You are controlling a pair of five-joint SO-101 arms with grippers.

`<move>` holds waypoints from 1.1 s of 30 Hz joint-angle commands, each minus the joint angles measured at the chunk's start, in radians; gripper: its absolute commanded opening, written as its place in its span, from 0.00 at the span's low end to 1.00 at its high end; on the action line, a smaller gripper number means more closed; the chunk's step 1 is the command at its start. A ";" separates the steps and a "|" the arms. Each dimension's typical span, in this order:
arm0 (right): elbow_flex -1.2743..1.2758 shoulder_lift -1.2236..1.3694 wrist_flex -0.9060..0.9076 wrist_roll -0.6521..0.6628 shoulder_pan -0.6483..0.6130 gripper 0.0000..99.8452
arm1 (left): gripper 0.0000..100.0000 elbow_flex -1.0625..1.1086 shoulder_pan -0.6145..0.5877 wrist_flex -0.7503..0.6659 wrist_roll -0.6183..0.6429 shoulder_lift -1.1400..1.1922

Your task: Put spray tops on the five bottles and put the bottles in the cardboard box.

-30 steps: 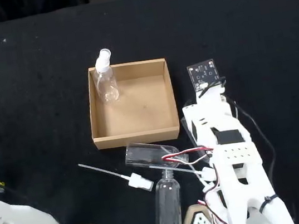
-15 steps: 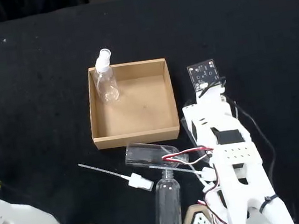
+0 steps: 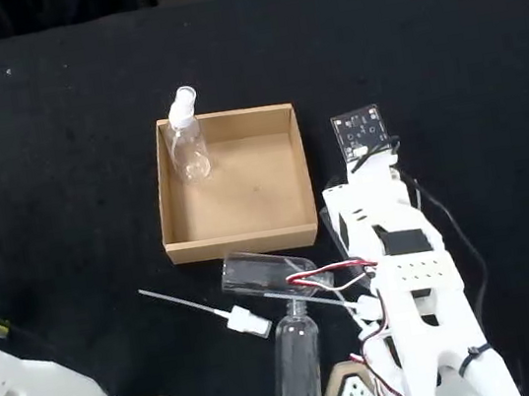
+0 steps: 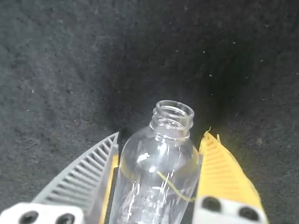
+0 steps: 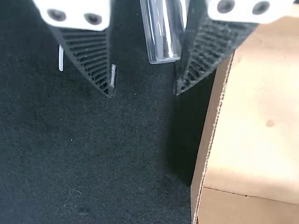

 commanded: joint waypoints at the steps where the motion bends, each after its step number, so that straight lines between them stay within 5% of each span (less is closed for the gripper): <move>1: -0.015 -0.042 0.009 -0.003 -0.011 0.18 | 0.25 -0.008 0.004 -0.003 -0.006 -0.017; 28: -0.013 -0.042 0.005 -0.002 -0.011 0.18 | 0.30 0.012 -0.068 -0.101 -0.110 -0.018; 33: -0.013 -0.041 0.005 -0.002 -0.011 0.18 | 0.18 0.073 -0.033 -0.101 -0.110 -0.018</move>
